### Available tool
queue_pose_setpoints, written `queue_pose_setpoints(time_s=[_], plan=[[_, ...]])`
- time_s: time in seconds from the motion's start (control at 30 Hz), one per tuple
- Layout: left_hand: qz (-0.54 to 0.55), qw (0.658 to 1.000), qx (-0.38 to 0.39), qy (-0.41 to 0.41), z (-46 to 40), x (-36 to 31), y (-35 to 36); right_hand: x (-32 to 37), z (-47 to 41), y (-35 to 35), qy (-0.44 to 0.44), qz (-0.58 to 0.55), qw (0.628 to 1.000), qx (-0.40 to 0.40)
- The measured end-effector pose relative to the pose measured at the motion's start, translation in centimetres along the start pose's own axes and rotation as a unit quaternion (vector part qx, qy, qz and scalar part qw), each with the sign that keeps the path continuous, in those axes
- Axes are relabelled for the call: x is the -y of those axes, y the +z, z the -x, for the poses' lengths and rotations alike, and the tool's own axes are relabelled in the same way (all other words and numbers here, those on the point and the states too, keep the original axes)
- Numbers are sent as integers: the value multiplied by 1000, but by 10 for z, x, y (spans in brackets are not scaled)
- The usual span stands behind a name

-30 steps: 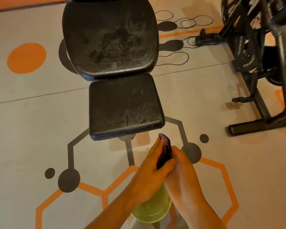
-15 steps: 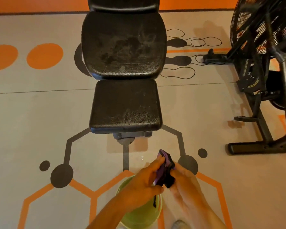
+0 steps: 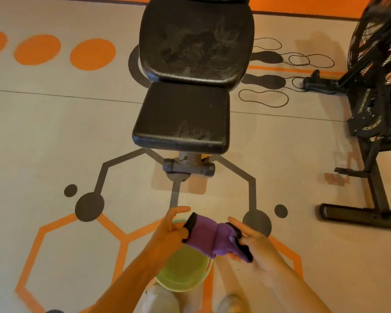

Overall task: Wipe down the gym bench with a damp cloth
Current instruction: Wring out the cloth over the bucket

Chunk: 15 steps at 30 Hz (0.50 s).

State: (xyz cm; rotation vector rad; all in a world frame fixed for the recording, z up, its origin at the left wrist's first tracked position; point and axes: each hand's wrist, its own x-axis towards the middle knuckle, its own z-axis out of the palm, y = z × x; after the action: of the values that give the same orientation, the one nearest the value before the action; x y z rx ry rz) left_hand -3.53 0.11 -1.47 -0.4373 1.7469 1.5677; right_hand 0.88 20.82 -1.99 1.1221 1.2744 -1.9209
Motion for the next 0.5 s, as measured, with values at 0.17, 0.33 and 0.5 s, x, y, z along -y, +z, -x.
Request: queue_pose_setpoints(time_s=[0.17, 0.33, 0.5], plan=[[51, 994, -94, -21, -14, 49, -5, -19, -12, -18, 39, 19, 999, -22], [-5, 992, -107, -68, -32, 91, -2, -56, -47, -33, -19, 227, 966, -124], [-65, 987, -109, -101, -56, 129, 7, -91, -89, -48, -22, 303, 933, -193]])
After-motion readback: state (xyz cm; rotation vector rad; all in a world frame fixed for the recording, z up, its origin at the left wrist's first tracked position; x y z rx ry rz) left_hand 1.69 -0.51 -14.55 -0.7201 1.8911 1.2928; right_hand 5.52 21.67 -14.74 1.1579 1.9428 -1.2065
